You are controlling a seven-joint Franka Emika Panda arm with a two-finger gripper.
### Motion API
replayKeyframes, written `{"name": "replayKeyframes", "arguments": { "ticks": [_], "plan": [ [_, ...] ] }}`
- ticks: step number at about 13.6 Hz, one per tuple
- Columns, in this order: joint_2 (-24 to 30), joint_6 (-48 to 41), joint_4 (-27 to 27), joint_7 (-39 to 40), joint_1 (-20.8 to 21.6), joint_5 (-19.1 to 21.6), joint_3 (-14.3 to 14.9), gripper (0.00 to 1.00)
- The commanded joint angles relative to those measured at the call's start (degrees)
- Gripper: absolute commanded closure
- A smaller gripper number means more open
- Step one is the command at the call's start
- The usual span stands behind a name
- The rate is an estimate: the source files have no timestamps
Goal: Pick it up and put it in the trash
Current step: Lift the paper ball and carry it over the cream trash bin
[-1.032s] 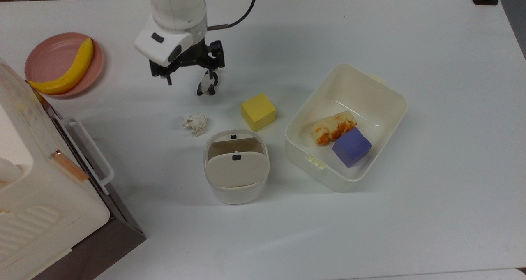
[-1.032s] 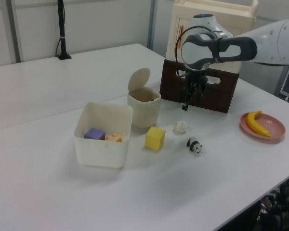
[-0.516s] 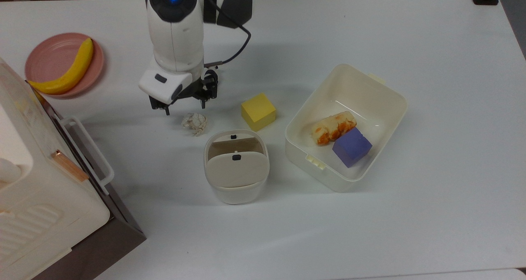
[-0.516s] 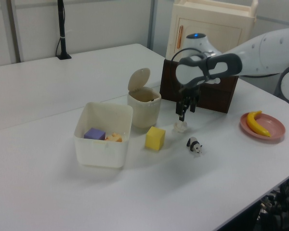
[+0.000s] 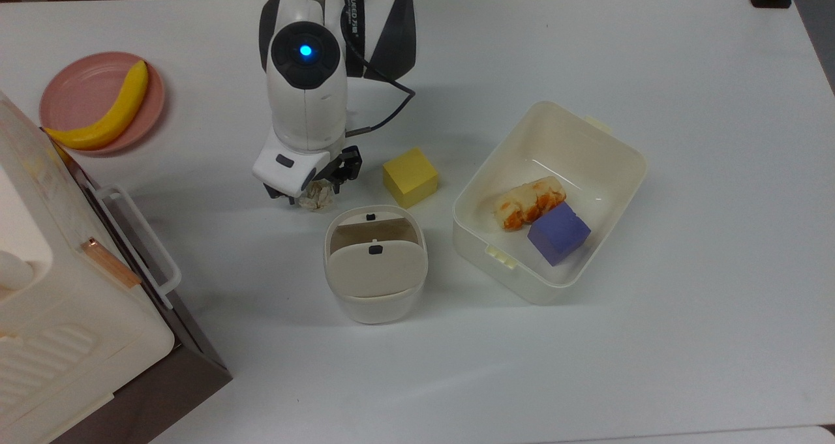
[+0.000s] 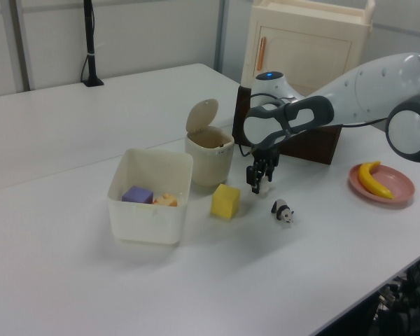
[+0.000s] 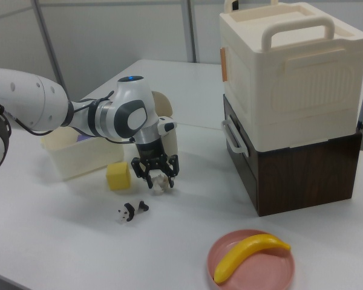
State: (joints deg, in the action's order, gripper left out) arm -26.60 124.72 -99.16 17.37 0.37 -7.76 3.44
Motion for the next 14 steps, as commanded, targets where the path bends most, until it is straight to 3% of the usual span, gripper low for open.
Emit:
{"name": "replayKeyframes", "arguments": {
  "ticks": [1,4,6,9,12,14],
  "plan": [
    [0.93,-0.17,0.81,-0.15,1.39,-0.94,0.61,0.75],
    [3.83,-7.00,5.35,0.99,1.56,0.20,0.43,0.95],
    [3.83,-13.51,13.17,0.91,1.56,5.45,0.17,0.95],
    [3.74,-15.48,18.99,-1.54,1.56,11.52,-0.01,0.94],
    [3.22,-8.13,19.54,-6.98,1.74,12.77,-0.18,0.90],
    [1.47,-2.31,19.44,-11.29,2.97,12.42,-0.19,0.79]
  ]
}}
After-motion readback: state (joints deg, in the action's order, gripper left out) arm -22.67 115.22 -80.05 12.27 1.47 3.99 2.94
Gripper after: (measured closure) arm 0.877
